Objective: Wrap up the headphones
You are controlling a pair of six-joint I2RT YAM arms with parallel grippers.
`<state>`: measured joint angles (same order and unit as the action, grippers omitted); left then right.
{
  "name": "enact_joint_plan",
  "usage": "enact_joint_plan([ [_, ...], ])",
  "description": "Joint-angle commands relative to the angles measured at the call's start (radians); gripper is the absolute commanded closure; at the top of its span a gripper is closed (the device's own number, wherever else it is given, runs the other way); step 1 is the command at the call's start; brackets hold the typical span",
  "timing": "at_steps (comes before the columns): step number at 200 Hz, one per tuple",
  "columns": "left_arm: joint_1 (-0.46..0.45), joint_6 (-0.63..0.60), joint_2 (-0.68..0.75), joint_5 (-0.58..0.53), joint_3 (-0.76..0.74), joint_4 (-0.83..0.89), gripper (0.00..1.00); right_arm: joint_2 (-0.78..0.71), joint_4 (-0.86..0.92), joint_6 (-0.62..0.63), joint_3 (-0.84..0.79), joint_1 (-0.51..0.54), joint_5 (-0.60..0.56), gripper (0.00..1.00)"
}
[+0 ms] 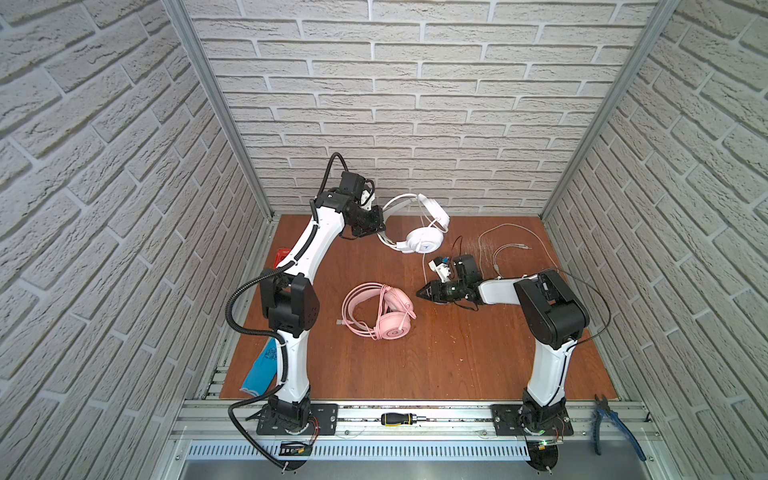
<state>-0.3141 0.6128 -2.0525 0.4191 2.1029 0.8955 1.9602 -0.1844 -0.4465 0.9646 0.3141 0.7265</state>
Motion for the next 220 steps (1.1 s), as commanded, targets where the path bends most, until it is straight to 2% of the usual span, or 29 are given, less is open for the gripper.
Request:
enact_joint_plan([
  [1,0.015,0.050,-0.011,0.014,0.032,-0.075,1.00,-0.004,0.046,0.055,-0.019,0.005,0.019,0.66],
  [54,0.044,0.090,-0.021,0.001,0.029,-0.097,1.00,-0.014,0.116,0.109,-0.032,0.005,0.009,0.71],
  [112,0.063,0.138,-0.013,-0.004,-0.019,-0.146,1.00,-0.047,0.176,0.152,-0.050,0.005,-0.015,0.68],
  [185,0.067,0.159,-0.018,-0.031,-0.038,-0.143,1.00,-0.094,0.250,0.203,-0.056,0.004,-0.022,0.94],
  [220,0.068,0.185,-0.009,-0.088,-0.057,-0.133,1.00,-0.214,0.350,0.264,-0.062,0.012,-0.061,0.94],
])
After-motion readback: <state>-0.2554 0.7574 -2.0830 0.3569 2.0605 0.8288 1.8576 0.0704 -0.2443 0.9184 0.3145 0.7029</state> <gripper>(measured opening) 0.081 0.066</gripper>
